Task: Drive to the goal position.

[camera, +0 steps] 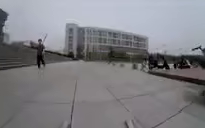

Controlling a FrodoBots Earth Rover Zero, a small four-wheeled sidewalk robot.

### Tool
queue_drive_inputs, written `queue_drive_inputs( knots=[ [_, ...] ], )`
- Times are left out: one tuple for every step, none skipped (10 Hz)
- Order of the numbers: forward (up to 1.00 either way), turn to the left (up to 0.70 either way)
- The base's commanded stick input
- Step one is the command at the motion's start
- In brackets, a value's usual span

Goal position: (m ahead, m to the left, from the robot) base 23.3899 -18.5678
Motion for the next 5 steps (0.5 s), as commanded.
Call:
queue_drive_inputs(
  knots=[
    [1.0,0.0],
    [1.0,0.0],
    [1.0,0.0],
    [1.0,0.08],
    [1.0,0.11]
  ],
)
